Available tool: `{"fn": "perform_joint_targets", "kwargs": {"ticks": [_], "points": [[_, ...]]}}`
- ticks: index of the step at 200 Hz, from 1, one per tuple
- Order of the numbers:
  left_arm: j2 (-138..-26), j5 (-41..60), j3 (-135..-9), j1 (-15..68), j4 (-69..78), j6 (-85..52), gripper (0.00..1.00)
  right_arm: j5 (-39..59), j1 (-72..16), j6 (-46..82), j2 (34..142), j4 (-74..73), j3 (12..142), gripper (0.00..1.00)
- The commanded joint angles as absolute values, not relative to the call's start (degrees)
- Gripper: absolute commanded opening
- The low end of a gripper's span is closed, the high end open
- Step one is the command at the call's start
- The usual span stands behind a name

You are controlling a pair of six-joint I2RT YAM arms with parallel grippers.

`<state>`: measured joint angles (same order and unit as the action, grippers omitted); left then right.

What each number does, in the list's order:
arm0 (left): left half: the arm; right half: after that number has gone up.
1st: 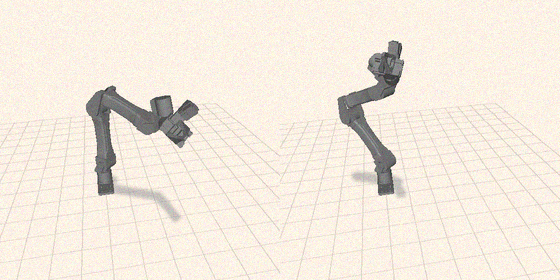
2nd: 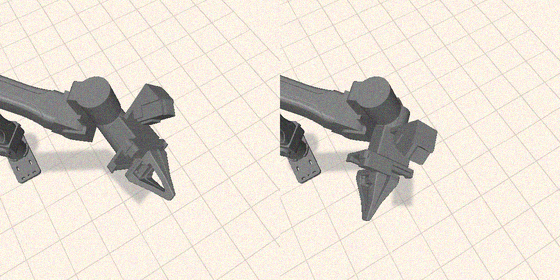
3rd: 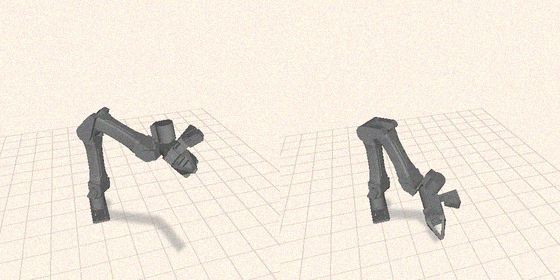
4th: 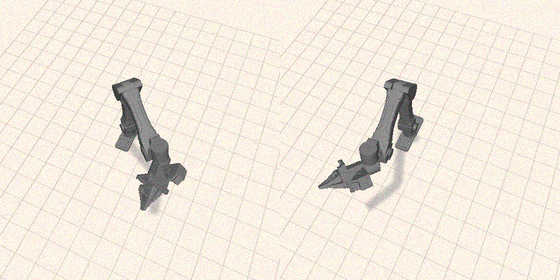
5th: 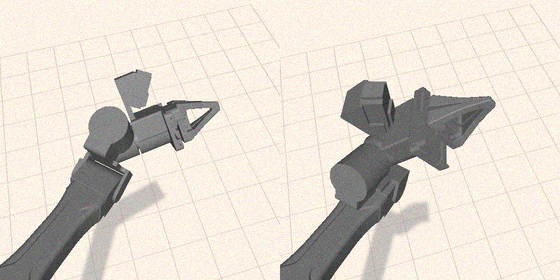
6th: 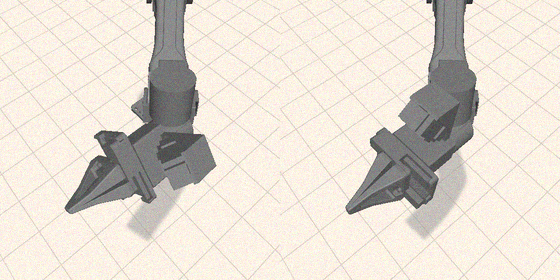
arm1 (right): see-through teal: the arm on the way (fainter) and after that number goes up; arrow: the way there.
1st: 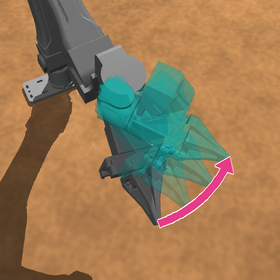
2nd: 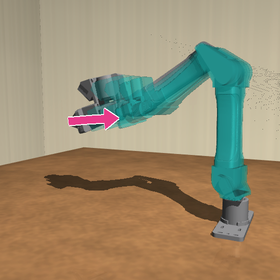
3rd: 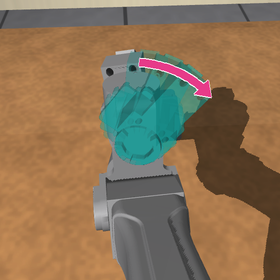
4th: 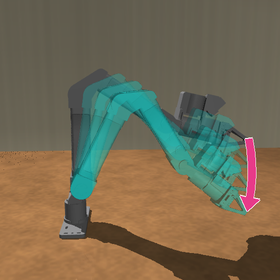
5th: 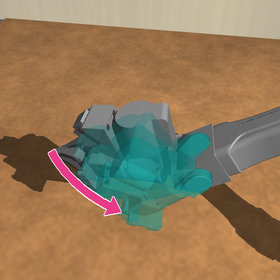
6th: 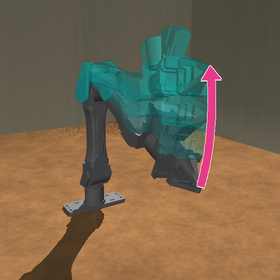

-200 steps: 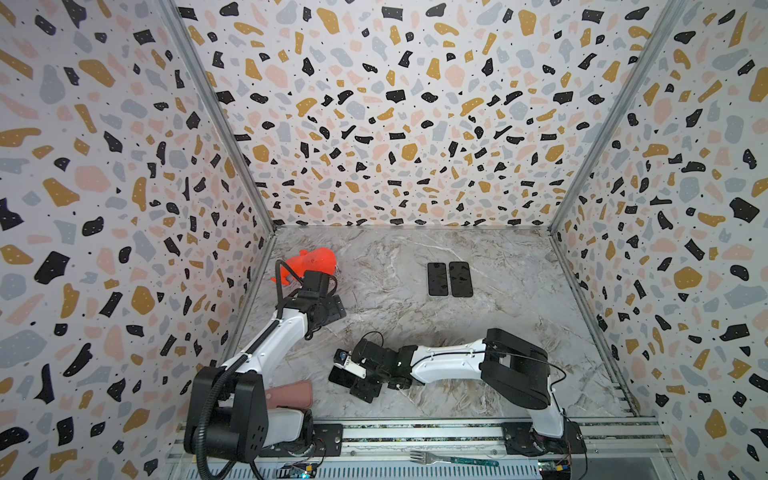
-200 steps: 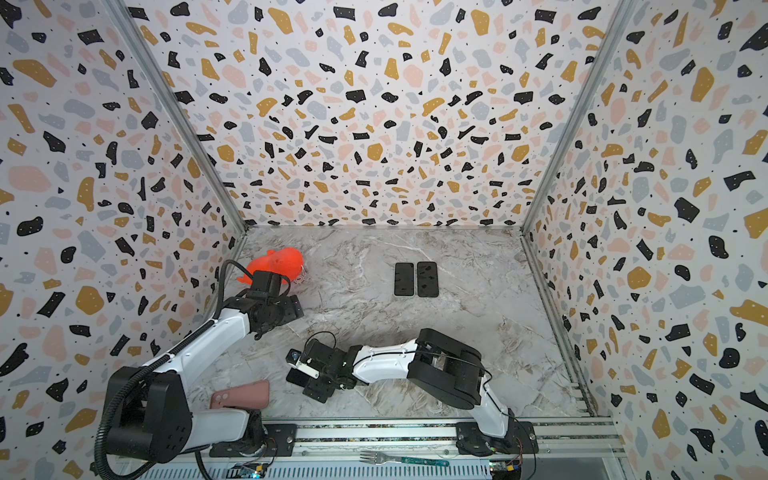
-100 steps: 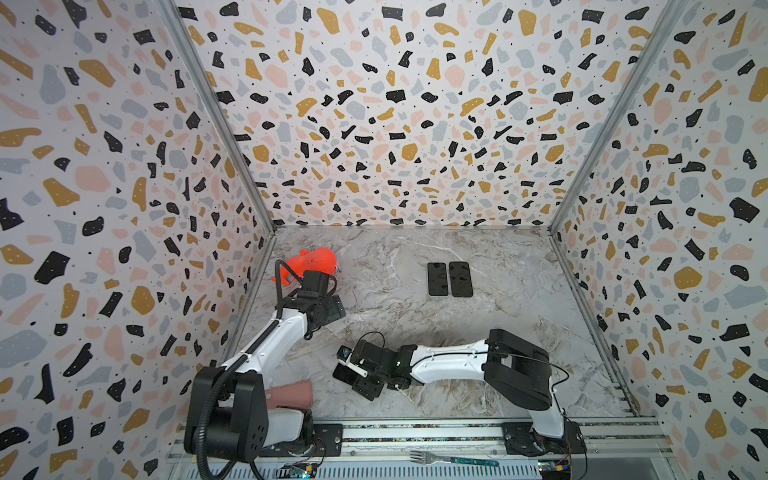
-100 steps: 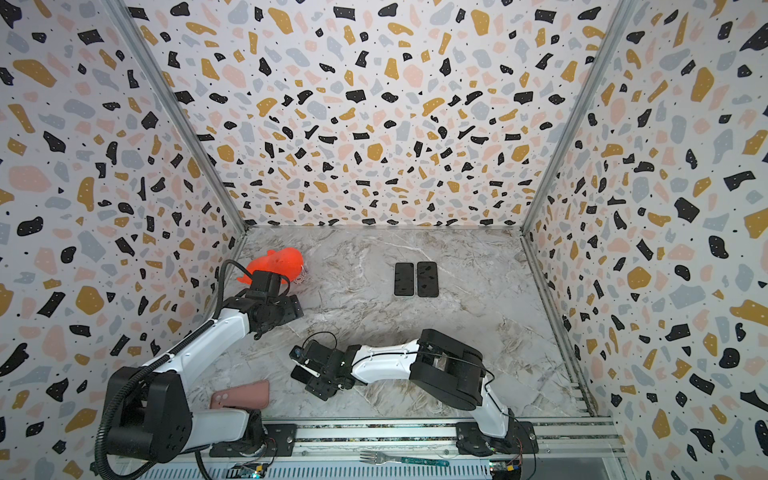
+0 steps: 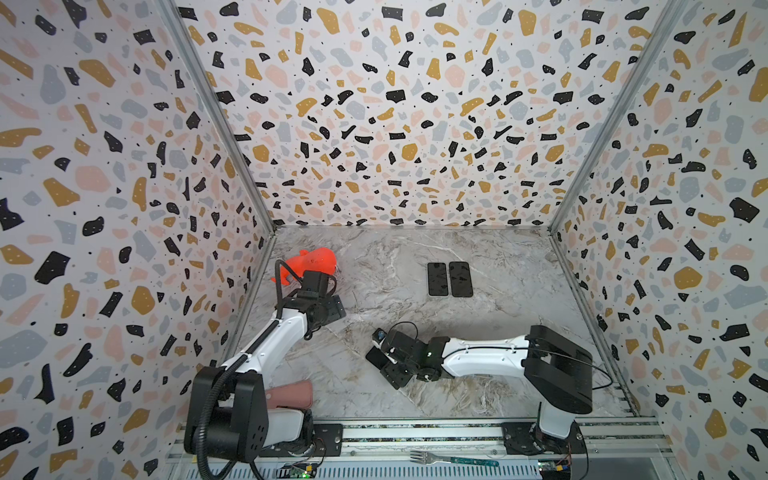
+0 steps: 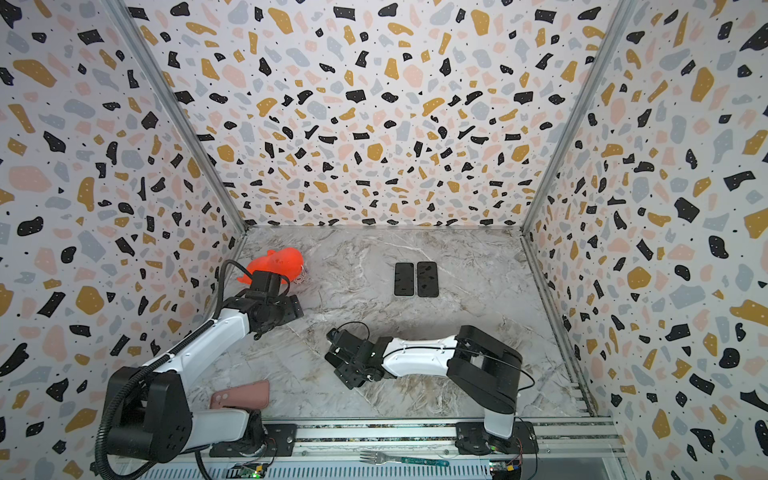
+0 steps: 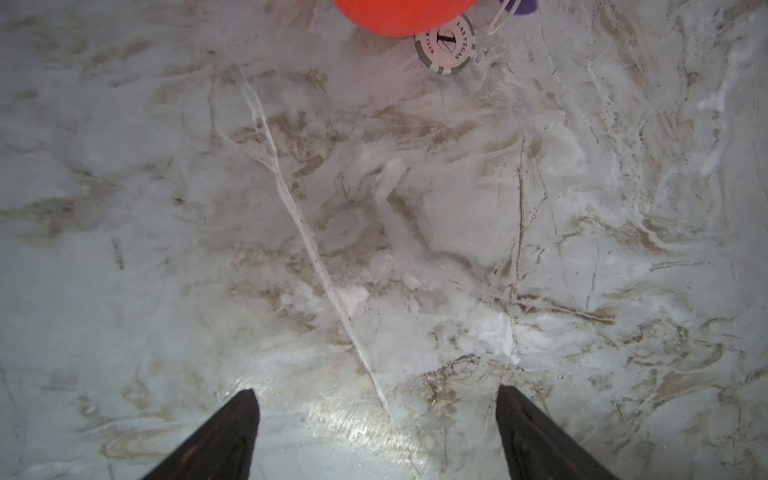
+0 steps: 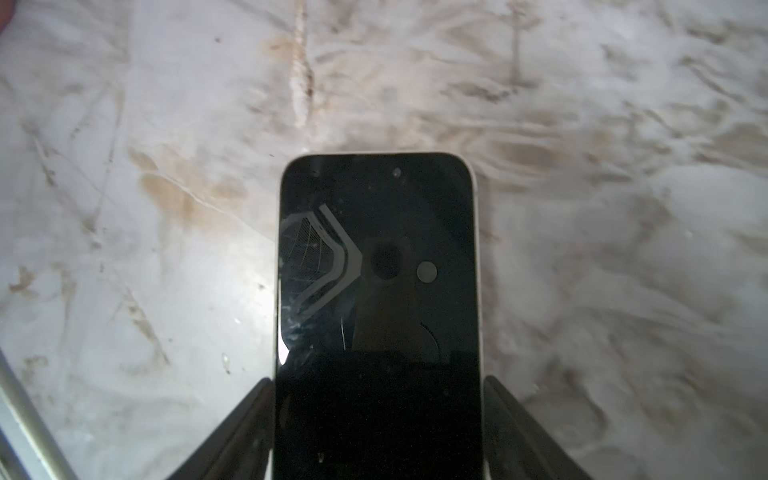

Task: Put the phone into the phone case
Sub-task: 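Carry the bare phone with the right gripper while the left lowers to the pink case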

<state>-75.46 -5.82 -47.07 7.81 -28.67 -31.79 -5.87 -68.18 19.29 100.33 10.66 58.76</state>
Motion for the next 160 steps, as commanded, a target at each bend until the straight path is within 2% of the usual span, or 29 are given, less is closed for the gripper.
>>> {"fn": "perform_joint_targets", "kwargs": {"ticks": [1, 83, 134, 160], "points": [[-74.6, -5.6, -46.3, 7.5, -27.9, -30.7, 0.9, -8.5, -66.6, 23.8, 93.5, 9.7, 54.4, 0.68], [-75.2, -5.8, -45.6, 7.5, -27.9, -31.2, 0.9, -12.1, -63.6, 34.6, 75.2, 10.4, 35.4, 0.68], [-76.6, -8.1, -46.0, 7.5, -30.3, -32.4, 0.87, -11.4, -62.9, 35.3, 73.0, 7.7, 31.0, 0.71], [-77.7, -9.7, -45.6, 7.5, -32.0, -35.3, 0.81, -10.8, -62.7, 34.1, 72.9, 5.8, 29.8, 0.72]]}}
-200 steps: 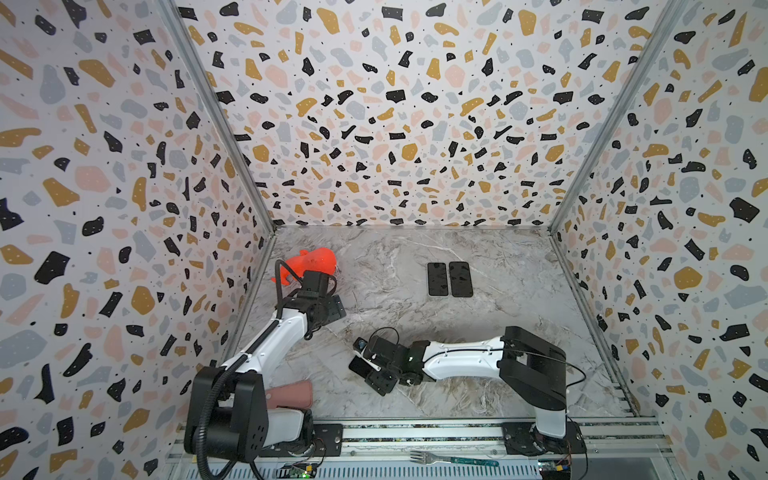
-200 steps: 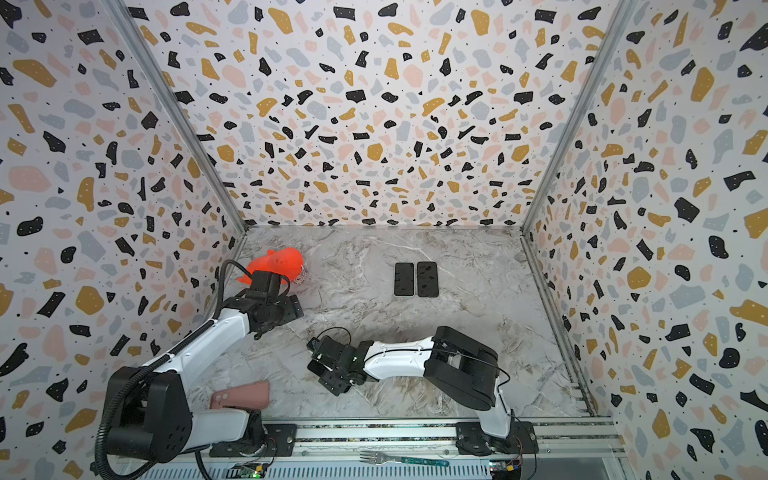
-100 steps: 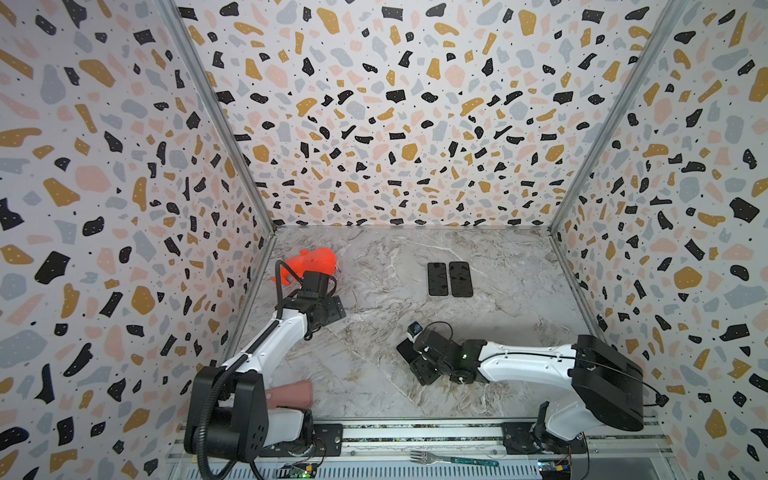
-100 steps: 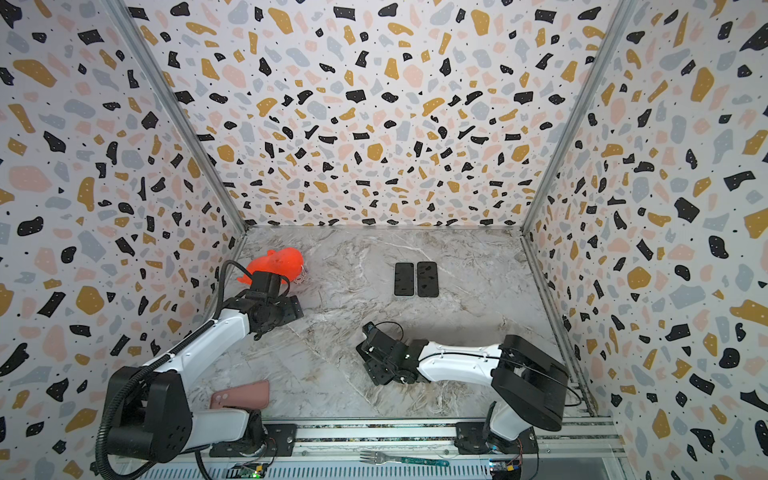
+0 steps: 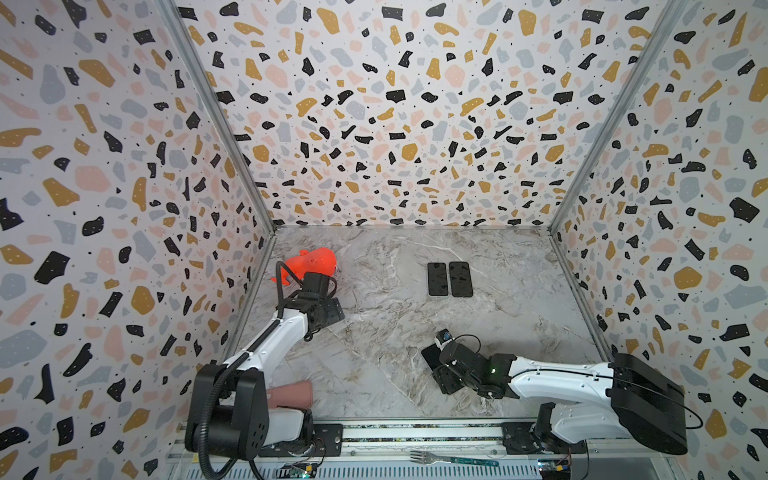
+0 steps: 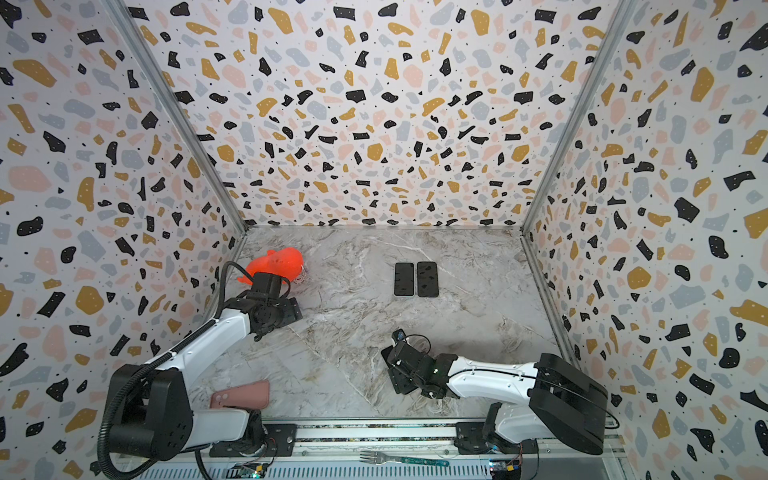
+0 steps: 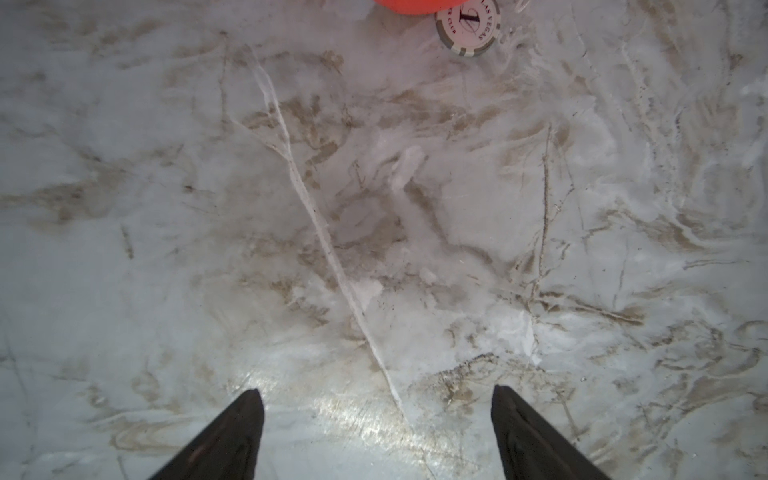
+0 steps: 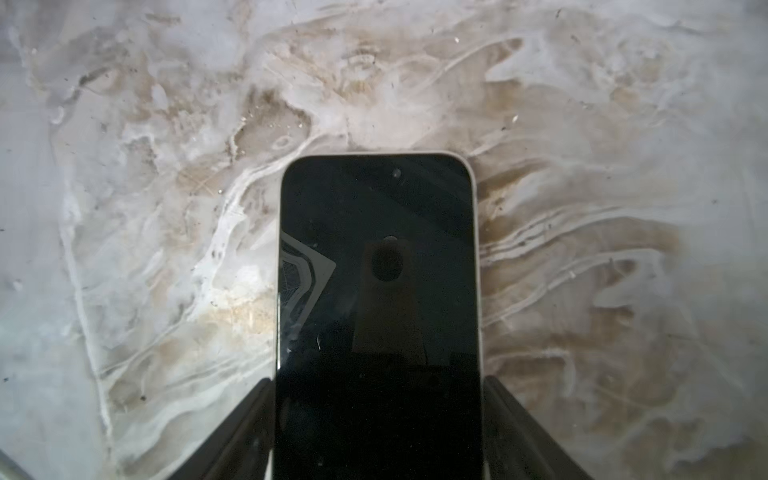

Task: Put the phone into the phone case
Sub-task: 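Carry the bare phone with the right gripper while the left lowers to the pink case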

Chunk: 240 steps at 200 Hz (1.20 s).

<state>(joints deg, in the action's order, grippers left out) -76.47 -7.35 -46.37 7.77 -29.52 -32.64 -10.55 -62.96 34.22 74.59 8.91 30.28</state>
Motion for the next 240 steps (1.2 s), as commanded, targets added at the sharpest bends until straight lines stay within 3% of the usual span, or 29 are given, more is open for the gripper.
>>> {"fn": "perform_joint_targets", "kwargs": {"ticks": [1, 39, 105, 176, 240], "points": [[-77.7, -9.8, -45.6, 7.5, -32.1, -35.4, 0.81, -10.8, -62.7, 34.0, 72.8, 5.7, 29.7, 0.72], [-77.6, -13.6, -43.2, 7.3, -34.8, -41.8, 0.71, -9.0, -61.2, 31.4, 69.9, 1.7, 26.4, 0.74], [-68.2, -19.4, -38.9, 1.1, -39.6, -49.3, 0.66, -7.4, -57.4, 25.0, 66.2, 2.7, 26.8, 0.99], [-64.5, -12.2, -28.7, -10.1, -37.3, -52.4, 0.58, -5.5, -54.8, 20.9, 63.8, 7.6, 31.2, 0.99], [-57.5, -12.6, -22.2, -11.0, -36.3, -55.1, 0.59, -4.9, -54.6, 19.3, 63.1, 11.4, 33.9, 0.99]]}}
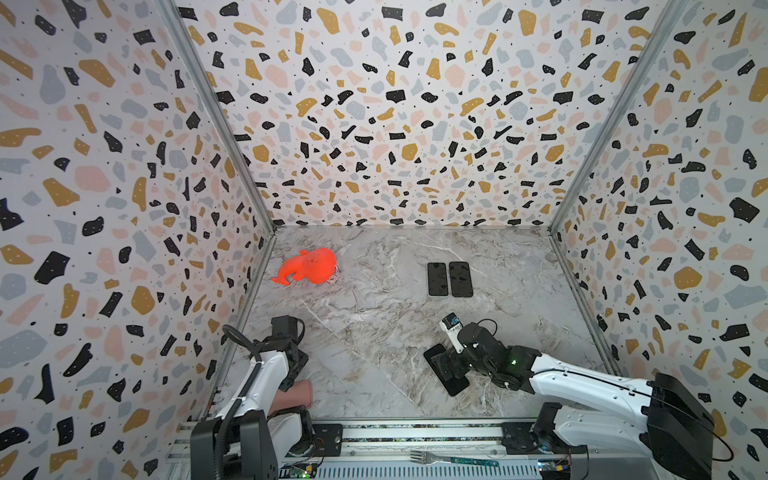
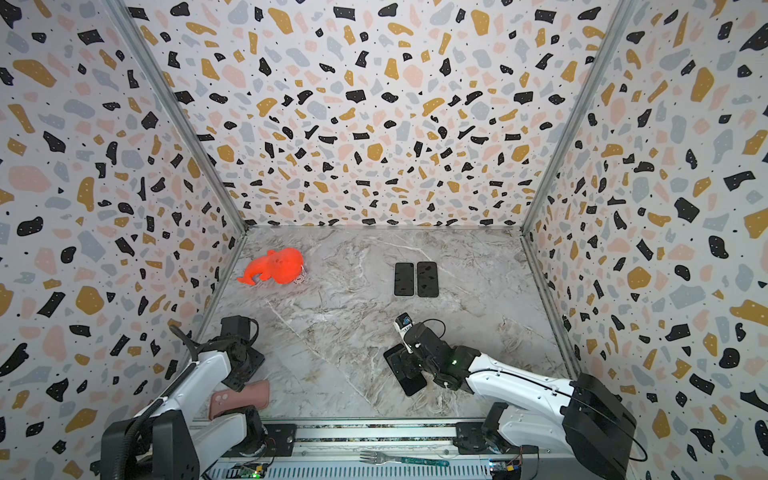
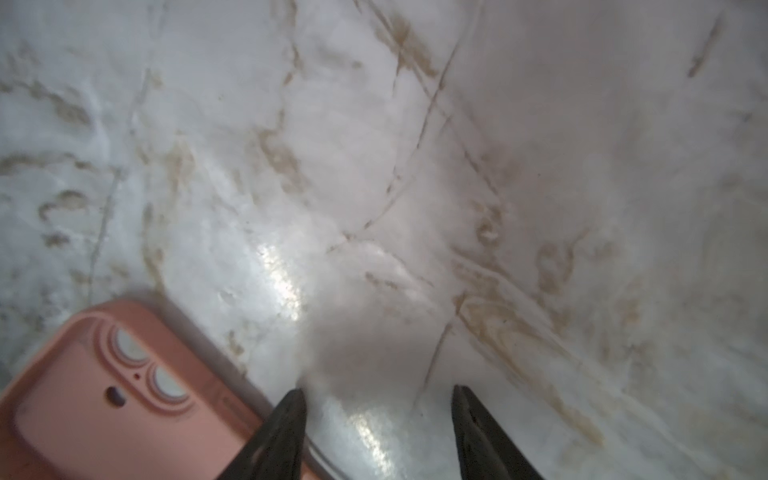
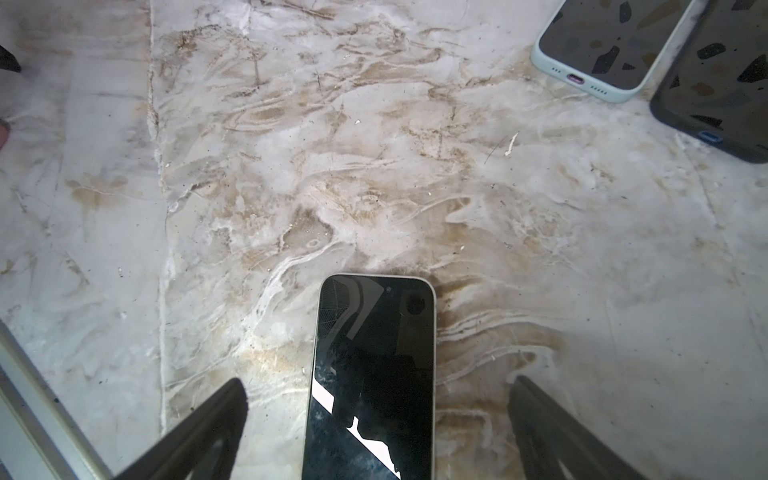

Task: Put the phone into the phone case
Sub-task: 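Carry the bare phone with the right gripper while the left lowers to the pink case, then grasp the pink case's edge with the left gripper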

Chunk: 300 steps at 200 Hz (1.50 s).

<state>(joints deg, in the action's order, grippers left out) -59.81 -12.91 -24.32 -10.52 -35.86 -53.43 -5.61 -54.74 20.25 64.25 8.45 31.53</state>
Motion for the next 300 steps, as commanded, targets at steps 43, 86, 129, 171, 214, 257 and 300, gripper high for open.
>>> {"fn": "perform_joint_targets", "kwargs": {"ticks": [43, 86, 129, 171, 214, 257, 300], "points": [[-59.5, -11.8, -21.5, -11.3, -35.3, -54.6, 0.56, -4.8, -54.6, 19.7, 62.8, 12.2, 34.7, 0.99], [-59.8, -10.9, -23.6, -11.3, -35.6, -53.1, 0.33, -5.3, -54.6, 19.7, 62.2, 10.3, 33.6, 0.99], [-59.0, -9.5, -23.9, -11.3, -35.6, -52.1, 0.02, -5.4, -53.8, 19.3, 61.7, 5.3, 31.0, 0.99], [-59.8, -9.2, -24.3, -11.2, -38.0, -52.5, 0.0, -3.4, -50.8, 18.6, 58.8, 0.6, 28.1, 0.99], [-60.3, -11.3, -29.4, -10.7, -44.0, -53.4, 0.0, 2.4, -46.5, 16.8, 59.6, -3.9, 26.2, 0.99], [-59.1, -9.8, -26.7, -10.6, -47.5, -55.4, 0.5, 6.1, -45.1, 17.1, 60.6, -6.8, 25.6, 0.99], [-58.3, -6.1, -24.0, -10.5, -47.1, -56.7, 0.64, 8.6, -43.6, 17.6, 59.9, -8.2, 24.3, 0.99]]}}
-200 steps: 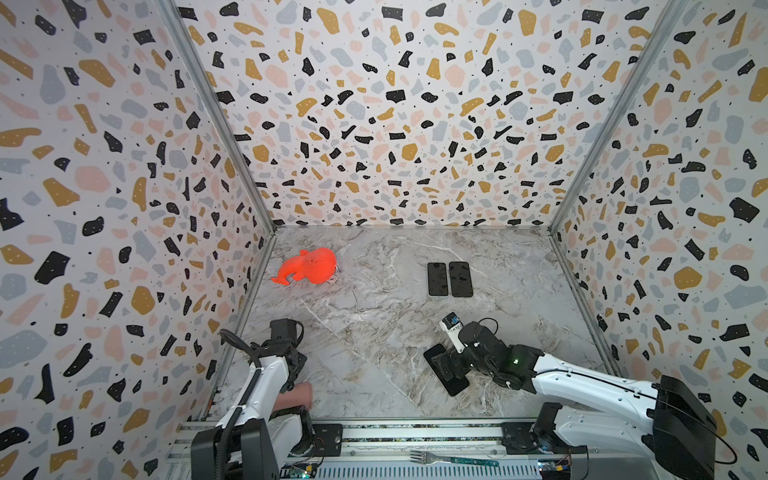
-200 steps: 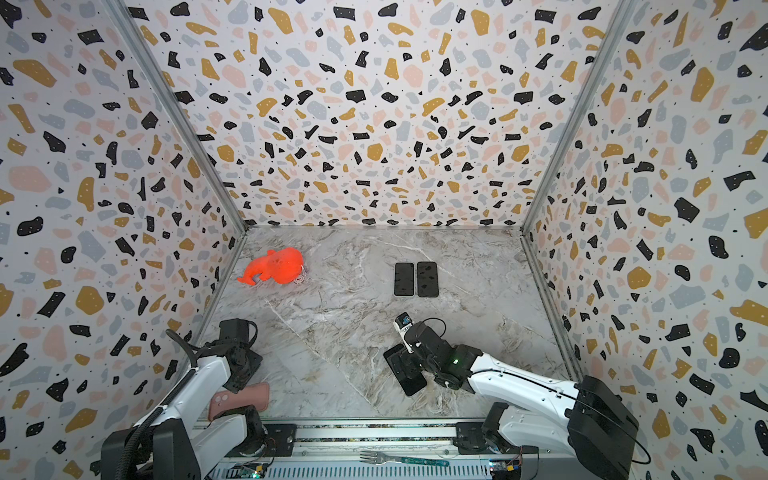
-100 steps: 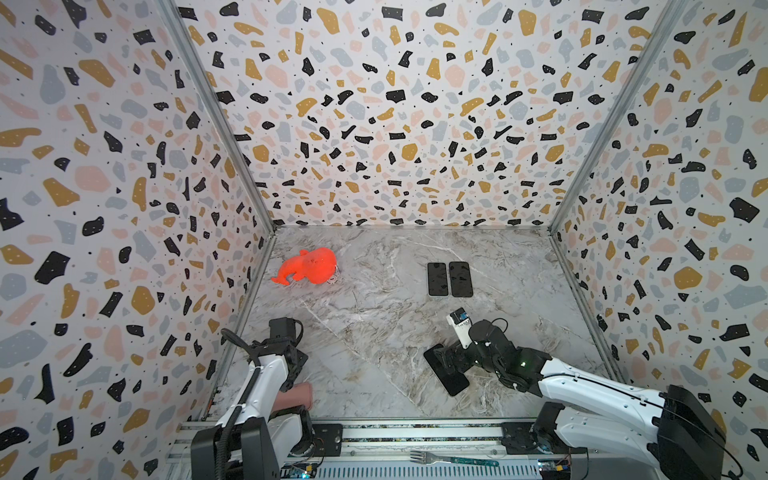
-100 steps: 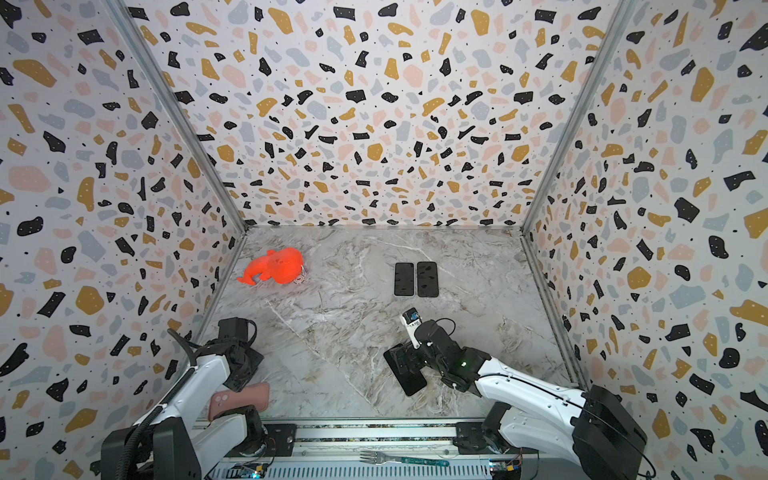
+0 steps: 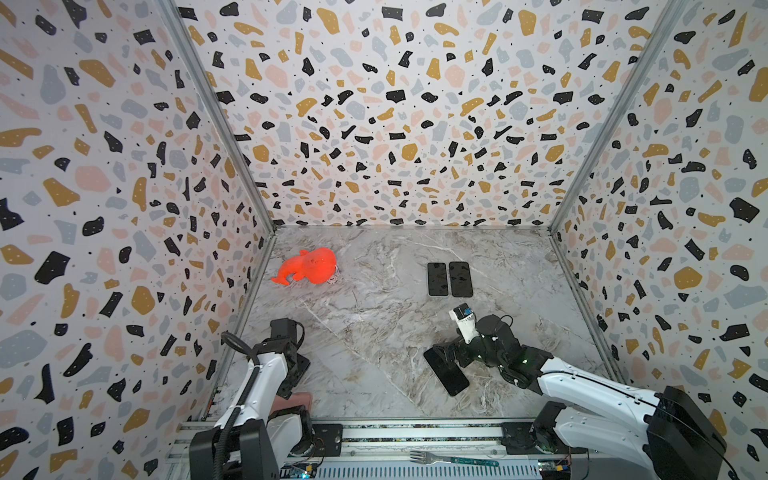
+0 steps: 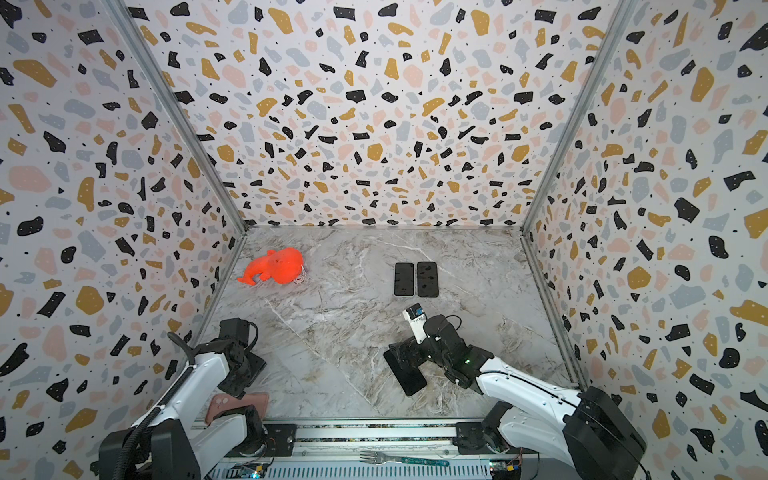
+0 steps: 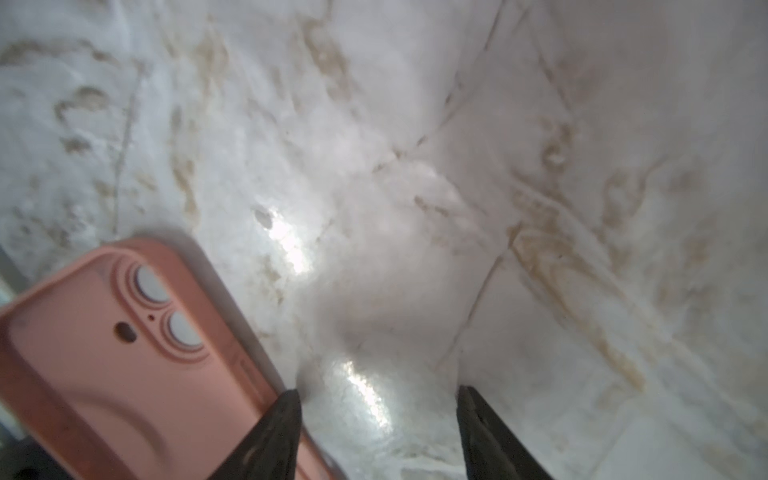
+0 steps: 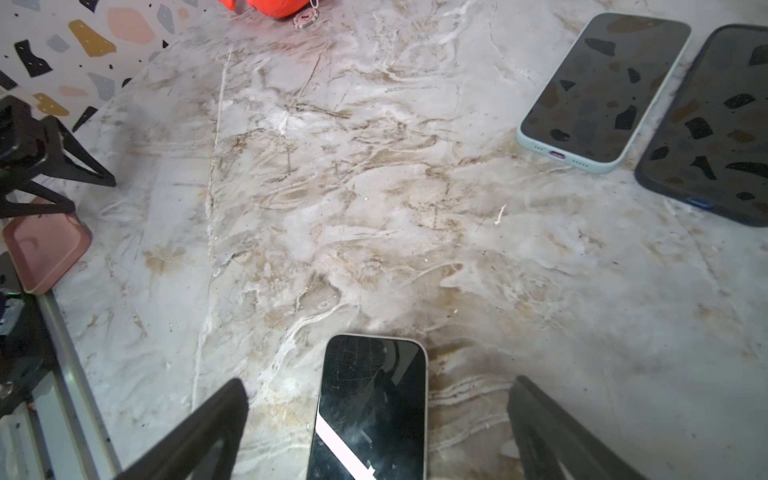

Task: Put the phone into the phone case
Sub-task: 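Grasp the pink case's edge with the left gripper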

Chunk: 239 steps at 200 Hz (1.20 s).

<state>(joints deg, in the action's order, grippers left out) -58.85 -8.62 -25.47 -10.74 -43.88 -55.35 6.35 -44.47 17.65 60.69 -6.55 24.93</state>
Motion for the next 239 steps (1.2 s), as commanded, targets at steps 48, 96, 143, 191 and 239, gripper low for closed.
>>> {"fn": "perform_joint_targets", "kwargs": {"ticks": [48, 96, 143, 191, 239], "points": [[-58.6, -7.3, -29.6, -10.5, -50.2, -56.6, 0.64, 9.5, -43.1, 17.9, 60.6, -8.5, 24.4, 0.99], [-58.6, -10.2, -34.0, -10.5, -55.0, -56.1, 0.63, 9.2, -42.8, 17.9, 59.2, -7.9, 24.1, 0.99], [-58.3, -9.6, -29.9, -9.3, -53.5, -59.6, 0.65, 9.9, -42.7, 17.9, 59.0, -6.8, 24.6, 0.99], [-58.0, -10.9, -29.7, -7.4, -53.6, -61.5, 0.66, 9.3, -42.7, 17.7, 59.3, -6.4, 25.1, 0.99], [-61.2, -9.7, -28.4, 0.7, -54.1, -66.8, 0.65, 7.9, -42.3, 17.4, 57.5, -4.7, 25.8, 0.99]]}}
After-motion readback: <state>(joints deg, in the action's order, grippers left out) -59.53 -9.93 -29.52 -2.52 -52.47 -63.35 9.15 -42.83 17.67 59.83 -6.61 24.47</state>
